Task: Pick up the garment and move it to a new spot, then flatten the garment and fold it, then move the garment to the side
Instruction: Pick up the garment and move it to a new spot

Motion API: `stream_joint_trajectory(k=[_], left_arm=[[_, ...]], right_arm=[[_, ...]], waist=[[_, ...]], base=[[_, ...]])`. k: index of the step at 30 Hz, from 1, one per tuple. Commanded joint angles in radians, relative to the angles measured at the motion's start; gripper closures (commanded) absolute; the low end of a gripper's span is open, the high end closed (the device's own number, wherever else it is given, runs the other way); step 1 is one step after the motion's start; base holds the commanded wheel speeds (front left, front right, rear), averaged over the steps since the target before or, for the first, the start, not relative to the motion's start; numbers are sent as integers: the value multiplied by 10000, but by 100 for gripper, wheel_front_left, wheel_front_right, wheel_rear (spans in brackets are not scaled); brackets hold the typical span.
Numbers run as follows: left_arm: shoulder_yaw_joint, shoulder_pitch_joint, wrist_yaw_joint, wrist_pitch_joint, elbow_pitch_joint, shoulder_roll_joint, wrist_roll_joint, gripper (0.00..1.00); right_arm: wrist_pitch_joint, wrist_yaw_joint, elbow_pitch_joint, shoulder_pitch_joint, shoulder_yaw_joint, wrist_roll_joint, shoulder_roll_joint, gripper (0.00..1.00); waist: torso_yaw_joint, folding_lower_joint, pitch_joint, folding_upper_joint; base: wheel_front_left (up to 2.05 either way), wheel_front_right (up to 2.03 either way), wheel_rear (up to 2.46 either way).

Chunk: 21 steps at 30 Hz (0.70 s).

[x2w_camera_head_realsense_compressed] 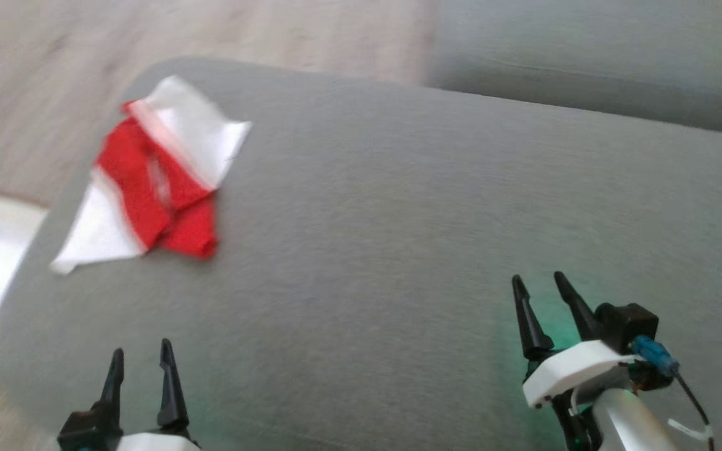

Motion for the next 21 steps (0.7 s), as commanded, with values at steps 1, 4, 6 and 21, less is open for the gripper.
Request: stream_joint_trajectory(k=[1,4,6,21], left_arm=[[433,-159,46,-26,-234,5,-47,0],[635,-40,57,-26,-195,5,-95,0],[738,52,52,-26,-195,5,-82,0],[2060,-2463,-697,-26,-180,521,210,0]], right_arm=[[-65,65,-333,-233,308,128,10,0],[-65,65,-349,-287,541,279,10,0],[-65,65,-353,-322,697,343,10,0],[-65,65,-543,-1132,1141,-184,10,0]], waist=[[1250,0,214,0],[1789,0,272,0],[2014,0,317,0],[1193,0,1932,0]], base=[[0,0,0],[0,0,0],[0,0,0],[0,0,0]])
